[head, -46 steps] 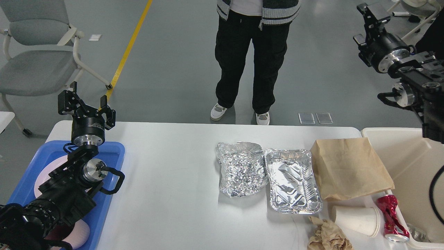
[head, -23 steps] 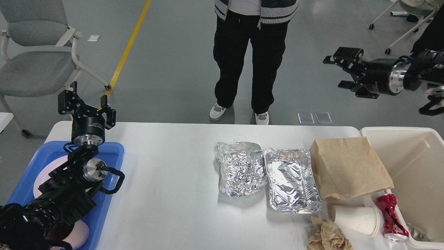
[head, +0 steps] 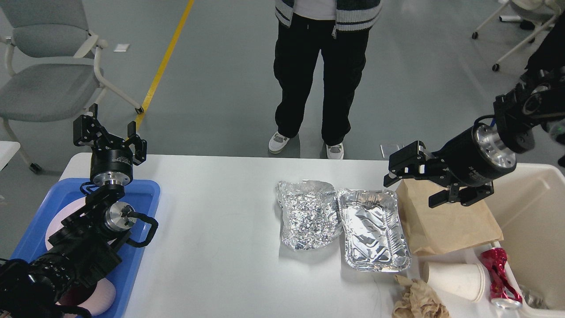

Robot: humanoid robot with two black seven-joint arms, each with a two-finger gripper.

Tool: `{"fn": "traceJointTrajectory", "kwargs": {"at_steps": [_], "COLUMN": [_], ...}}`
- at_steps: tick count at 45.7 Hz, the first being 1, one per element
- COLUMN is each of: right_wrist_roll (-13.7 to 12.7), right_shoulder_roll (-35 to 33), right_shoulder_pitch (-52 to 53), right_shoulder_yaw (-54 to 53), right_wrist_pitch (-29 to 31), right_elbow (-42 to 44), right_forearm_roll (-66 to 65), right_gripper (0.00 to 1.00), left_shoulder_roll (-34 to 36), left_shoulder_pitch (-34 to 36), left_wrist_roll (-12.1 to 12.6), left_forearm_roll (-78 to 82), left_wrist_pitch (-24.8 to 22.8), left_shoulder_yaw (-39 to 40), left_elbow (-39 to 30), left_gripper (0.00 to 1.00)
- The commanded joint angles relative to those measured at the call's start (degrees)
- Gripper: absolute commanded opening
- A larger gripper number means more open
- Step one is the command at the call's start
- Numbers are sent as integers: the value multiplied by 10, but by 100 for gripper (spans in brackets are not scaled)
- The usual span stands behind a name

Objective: Tidy desktop
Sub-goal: 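Lower the right gripper onto the foil package nearer the bag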

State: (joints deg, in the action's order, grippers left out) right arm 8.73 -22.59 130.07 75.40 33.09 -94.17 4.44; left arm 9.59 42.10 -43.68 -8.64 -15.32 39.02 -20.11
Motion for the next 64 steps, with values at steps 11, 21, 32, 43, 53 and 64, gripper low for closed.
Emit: {"fn": "traceJointTrajectory", "kwargs": {"at_steps": [11,21,32,43,53,64], "right_wrist_roll": [-29,-47,-53,-50,-37,1], "right_shoulder_roll": [33,73,123,201,214,352], "right_shoulder_pitch": [54,46,-10,-118,-155,-196], "right_shoulder_yaw": [7,15,14,11,-21,-28], "right_wrist_pitch": [-39,-21,-34,-149,-236,-406], "right_elbow": [-58,-58,-58,-58,-58,-56], "right_forearm_roll": [57,87,118,197,243,243], "right_gripper": [100,100,100,100,100,100], "left_shoulder_roll": [0,0,0,0,0,0], "left_shoulder_pitch": [0,0,0,0,0,0], "left_wrist_roll": [0,1,0,1,1,0], "left_forearm_roll": [0,0,0,0,0,0], "left_wrist_pitch": [-1,-1,-1,-1,-1,-1], "left_shoulder_yaw": [0,0,0,0,0,0], "left_elbow": [0,0,0,0,0,1], "left_gripper": [96,96,96,96,96,96]}}
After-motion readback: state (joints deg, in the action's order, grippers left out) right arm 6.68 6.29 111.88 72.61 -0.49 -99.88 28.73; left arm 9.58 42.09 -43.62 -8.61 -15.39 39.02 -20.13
